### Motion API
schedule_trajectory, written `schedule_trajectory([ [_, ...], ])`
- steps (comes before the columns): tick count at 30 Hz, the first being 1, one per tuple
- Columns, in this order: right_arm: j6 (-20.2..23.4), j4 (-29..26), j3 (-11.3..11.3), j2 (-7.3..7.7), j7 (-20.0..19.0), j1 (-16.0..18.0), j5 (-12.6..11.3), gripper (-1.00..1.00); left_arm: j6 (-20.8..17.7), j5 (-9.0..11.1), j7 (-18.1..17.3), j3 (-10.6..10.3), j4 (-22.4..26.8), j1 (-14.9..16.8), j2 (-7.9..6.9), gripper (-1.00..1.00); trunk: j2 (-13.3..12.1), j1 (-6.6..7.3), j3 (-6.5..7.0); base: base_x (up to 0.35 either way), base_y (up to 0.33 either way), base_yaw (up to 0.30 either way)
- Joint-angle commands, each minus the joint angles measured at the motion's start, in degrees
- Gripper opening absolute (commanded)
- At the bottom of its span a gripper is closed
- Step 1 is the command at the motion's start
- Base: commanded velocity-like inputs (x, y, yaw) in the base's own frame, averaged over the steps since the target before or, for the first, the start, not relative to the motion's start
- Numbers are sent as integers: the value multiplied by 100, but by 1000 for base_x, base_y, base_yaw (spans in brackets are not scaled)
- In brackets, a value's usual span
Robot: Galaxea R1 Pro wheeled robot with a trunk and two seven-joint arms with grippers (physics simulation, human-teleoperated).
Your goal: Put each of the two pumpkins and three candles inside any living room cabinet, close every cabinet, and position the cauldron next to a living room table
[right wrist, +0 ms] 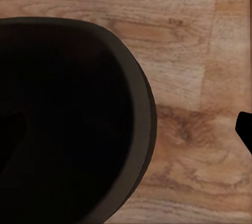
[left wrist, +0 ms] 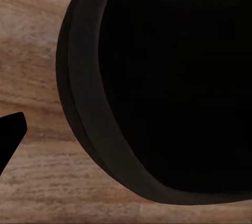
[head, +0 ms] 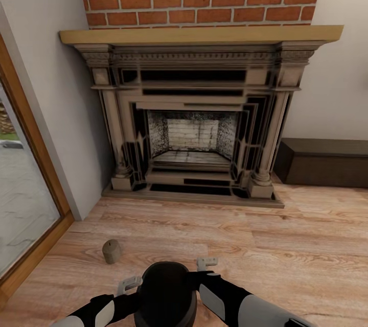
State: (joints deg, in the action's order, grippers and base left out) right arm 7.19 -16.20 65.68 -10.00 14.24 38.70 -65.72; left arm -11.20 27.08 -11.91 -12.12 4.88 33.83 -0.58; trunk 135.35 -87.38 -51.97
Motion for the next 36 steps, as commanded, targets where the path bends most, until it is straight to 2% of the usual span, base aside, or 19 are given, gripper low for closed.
schedule_trajectory([
  [1, 15, -5, 27, 0, 45, 6, -17, 100, -33, 60, -11, -45, 7, 1, -4, 100, 2, 1, -6, 0, 0, 0],
  [31, -271, 40, 32, 0, 61, 6, -11, 100, -39, 75, -18, -45, 5, 1, -3, 100, 2, 1, -6, 0, 8, 0],
  [36, -272, 40, 32, 0, 61, 6, -11, 100, -40, 78, -22, -44, 8, 1, -4, 100, 203, -109, -95, 0, 0, 0],
])
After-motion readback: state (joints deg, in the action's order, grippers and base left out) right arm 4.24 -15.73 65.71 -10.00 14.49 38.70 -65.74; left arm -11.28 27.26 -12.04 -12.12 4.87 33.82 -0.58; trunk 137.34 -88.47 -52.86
